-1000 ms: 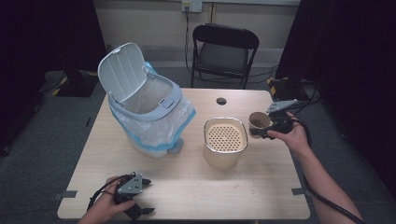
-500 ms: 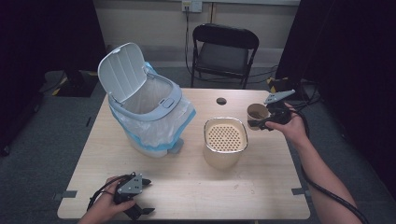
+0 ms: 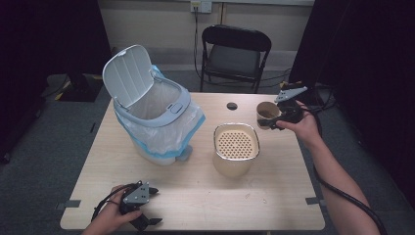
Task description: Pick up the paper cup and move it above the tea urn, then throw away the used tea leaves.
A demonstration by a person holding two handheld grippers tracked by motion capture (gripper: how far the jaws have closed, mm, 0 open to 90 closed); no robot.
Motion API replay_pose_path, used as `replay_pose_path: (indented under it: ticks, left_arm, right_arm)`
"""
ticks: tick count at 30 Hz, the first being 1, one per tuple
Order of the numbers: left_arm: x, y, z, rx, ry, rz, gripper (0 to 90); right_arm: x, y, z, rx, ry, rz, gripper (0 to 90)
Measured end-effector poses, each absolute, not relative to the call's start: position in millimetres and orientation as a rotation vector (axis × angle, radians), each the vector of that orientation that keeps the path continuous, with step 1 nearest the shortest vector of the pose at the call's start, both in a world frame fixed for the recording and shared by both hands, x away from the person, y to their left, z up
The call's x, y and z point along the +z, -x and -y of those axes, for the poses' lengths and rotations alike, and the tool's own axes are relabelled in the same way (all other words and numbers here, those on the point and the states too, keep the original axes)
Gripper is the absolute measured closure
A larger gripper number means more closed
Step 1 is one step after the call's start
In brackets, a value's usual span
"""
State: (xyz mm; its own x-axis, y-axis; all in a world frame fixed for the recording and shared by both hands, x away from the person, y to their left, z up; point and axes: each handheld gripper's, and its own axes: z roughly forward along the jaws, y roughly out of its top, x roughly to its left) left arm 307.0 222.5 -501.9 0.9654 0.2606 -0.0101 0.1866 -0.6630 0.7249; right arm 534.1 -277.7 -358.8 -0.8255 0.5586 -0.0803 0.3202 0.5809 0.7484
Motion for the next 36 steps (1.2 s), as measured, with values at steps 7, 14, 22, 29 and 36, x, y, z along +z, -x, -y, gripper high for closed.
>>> replay_pose_path:
  ticks: [7, 14, 22, 29, 36]
  left_arm:
    - [-502, -307, -222, 0.122, -2.315, -0.312, 3.5]
    - [-502, -307, -222, 0.121, -2.315, -0.312, 3.4]
    - [-502, -307, -222, 0.123, -2.315, -0.312, 3.4]
    - [-502, -307, -222, 0.123, -2.317, -0.314, 3.3]
    - [-502, -307, -222, 0.122, -2.317, -0.313, 3.1]
  right_arm:
    - [-355, -539, 273, 1.098, -0.704, -2.506, 27.7]
    - [-350, -540, 269, 1.102, -0.69, -2.499, 27.8]
    - [-347, -541, 266, 1.078, -0.666, -2.48, 27.9]
    - [-344, -543, 259, 1.067, -0.636, -2.476, 27.9]
    - [-342, -541, 255, 1.05, -0.603, -2.478, 28.0]
